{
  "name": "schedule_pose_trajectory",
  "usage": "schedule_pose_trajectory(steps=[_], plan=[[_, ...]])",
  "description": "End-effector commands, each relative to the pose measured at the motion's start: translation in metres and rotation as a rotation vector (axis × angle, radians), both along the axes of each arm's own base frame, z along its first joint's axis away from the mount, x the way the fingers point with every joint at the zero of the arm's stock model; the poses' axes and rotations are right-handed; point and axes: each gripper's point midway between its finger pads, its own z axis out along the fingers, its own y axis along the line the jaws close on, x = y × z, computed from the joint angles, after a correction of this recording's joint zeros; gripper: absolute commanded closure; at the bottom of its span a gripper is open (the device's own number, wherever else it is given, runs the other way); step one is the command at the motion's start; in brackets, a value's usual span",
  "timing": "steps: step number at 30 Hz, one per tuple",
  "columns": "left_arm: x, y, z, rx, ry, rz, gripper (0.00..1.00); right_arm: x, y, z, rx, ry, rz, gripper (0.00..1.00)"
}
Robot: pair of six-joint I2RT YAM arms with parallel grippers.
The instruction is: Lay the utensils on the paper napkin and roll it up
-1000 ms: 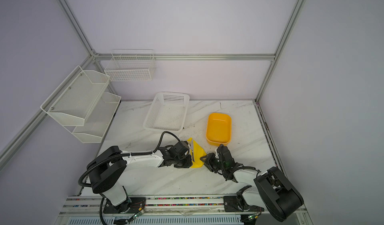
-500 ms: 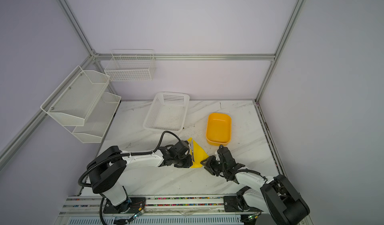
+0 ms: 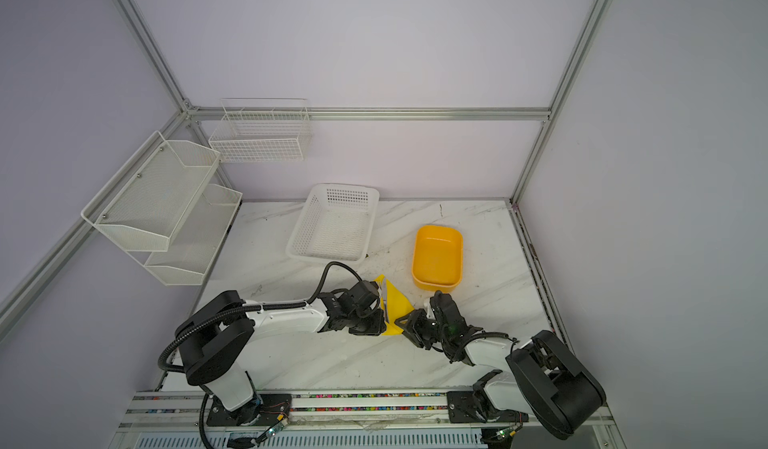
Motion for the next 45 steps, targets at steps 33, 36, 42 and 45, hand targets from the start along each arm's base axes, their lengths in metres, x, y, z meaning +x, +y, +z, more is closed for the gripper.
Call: schedule_pose_trajectory(steps=[33,36,42,45], plan=[[0.021,-0.026,0.041,-0.084,-0.078,-0.024,0.83,0.049,0.008,0.033,-0.013,-0.299,0.131,0.46],[0.021,-0.026,0.040,-0.083,-0.076,-0.022,0.82,0.046,0.010,0.032,-0.042,-0.292,0.180,0.46],[0.022,-0.026,0.041,-0.084,-0.077,-0.022,0.83,0.038,0.003,0.039,-0.113,-0.278,0.219,0.46],[0.022,-0.026,0.042,-0.083,-0.078,-0.022,0.82,0.032,0.005,0.036,-0.113,-0.263,0.258,0.48]])
